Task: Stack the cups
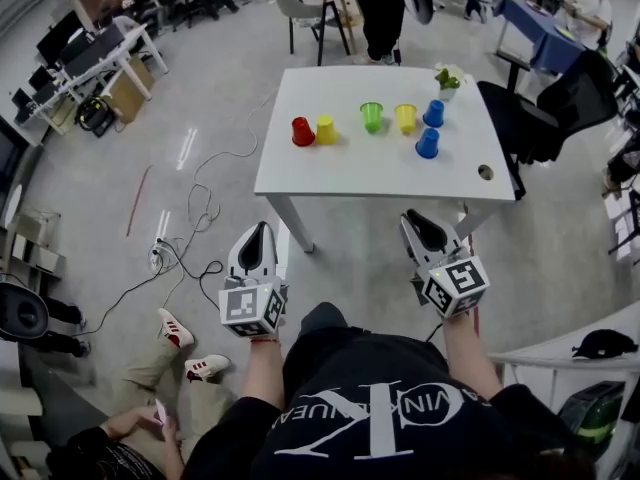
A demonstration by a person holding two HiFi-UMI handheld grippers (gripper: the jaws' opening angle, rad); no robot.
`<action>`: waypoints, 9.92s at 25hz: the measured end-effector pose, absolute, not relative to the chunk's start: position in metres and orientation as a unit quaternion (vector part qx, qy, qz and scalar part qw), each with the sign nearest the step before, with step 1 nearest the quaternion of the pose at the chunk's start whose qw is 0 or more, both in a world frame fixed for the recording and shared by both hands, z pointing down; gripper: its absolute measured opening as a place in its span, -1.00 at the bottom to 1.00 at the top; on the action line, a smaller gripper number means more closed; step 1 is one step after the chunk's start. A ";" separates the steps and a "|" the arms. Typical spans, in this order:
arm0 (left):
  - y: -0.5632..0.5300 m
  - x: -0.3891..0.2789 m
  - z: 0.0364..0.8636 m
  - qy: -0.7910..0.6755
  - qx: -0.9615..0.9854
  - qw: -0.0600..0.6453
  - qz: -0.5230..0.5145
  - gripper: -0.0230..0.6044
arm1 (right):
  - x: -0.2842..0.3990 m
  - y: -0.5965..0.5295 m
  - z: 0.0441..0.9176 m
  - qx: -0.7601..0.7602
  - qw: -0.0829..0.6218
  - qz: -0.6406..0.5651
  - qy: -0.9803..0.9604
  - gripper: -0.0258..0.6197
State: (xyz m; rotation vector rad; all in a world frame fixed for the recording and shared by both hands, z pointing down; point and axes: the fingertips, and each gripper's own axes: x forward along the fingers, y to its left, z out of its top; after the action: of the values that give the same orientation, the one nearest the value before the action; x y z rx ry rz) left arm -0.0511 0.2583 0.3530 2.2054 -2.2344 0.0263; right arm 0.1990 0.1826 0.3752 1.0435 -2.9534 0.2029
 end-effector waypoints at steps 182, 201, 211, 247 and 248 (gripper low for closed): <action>-0.099 -0.159 0.430 -0.625 0.768 0.134 0.037 -0.91 | 0.264 -0.157 0.523 0.642 0.181 0.189 -0.721 -0.16; -0.067 -0.190 0.432 -0.673 0.727 0.133 0.013 -0.91 | -0.076 -0.136 0.420 0.234 0.211 0.079 -0.946 -0.16; -0.052 -0.214 0.440 -0.696 0.703 0.145 0.002 -0.91 | -0.100 -0.135 0.444 0.210 0.246 0.073 -0.943 -0.15; -0.075 -0.190 0.449 -0.669 0.724 0.160 0.045 -0.91 | 0.193 -0.222 0.552 0.522 0.270 0.254 -0.768 -0.19; -0.075 -0.190 0.449 -0.670 0.724 0.159 0.045 -0.91 | 0.191 -0.221 0.546 0.514 0.273 0.238 -0.777 -0.19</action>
State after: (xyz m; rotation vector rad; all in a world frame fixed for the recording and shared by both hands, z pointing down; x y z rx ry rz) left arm -0.1905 -0.0749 0.4491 2.0693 -1.9139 0.1272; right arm 0.1910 -0.2207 0.5456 1.3825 -2.0914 0.6410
